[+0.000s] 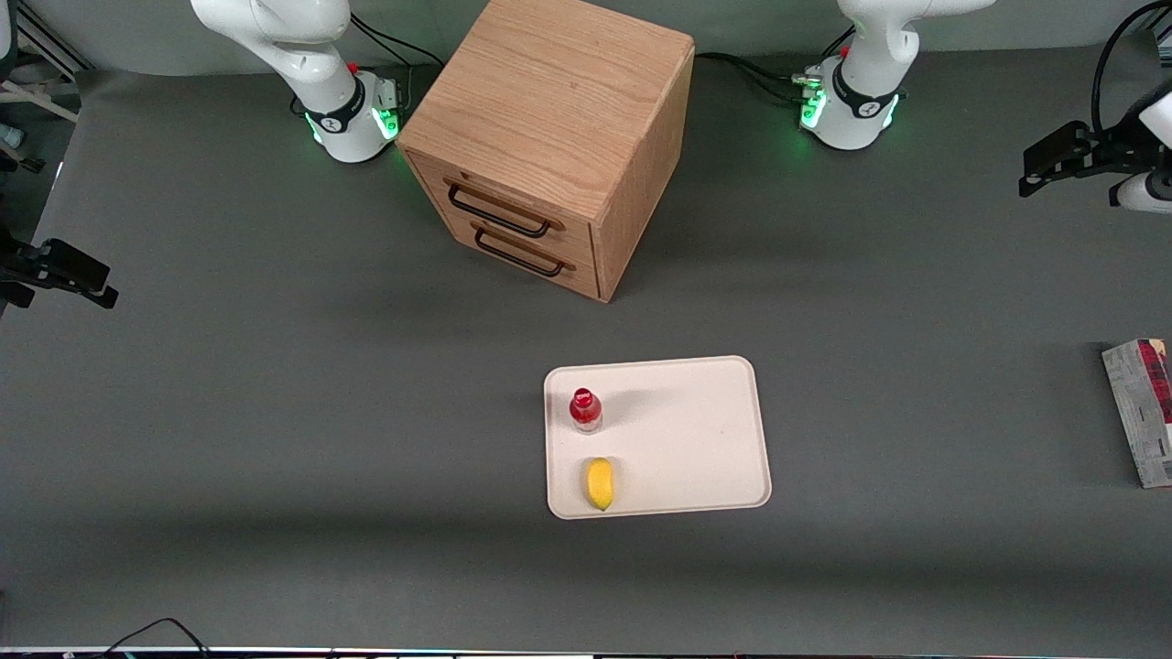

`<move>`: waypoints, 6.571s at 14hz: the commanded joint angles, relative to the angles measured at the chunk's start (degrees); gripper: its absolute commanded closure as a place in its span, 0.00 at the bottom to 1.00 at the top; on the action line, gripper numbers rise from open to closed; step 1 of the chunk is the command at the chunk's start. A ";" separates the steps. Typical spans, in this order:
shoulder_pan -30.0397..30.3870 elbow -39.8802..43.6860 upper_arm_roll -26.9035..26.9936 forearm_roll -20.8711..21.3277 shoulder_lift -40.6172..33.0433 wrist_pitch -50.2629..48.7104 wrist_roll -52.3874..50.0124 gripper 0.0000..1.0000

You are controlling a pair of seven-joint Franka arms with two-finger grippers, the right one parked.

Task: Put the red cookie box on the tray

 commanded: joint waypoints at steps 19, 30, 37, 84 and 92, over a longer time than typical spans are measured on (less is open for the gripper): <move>5.51 9.45 28.49 -9.64 48.68 47.20 41.18 0.00; 8.16 9.88 28.67 -17.13 55.56 52.06 47.89 1.00; 6.50 26.11 30.69 -16.87 53.02 26.71 40.97 1.00; 2.89 0.95 -6.59 1.86 5.50 -1.73 -7.06 0.00; 1.48 4.86 -5.08 -0.52 2.20 -2.78 -5.55 0.00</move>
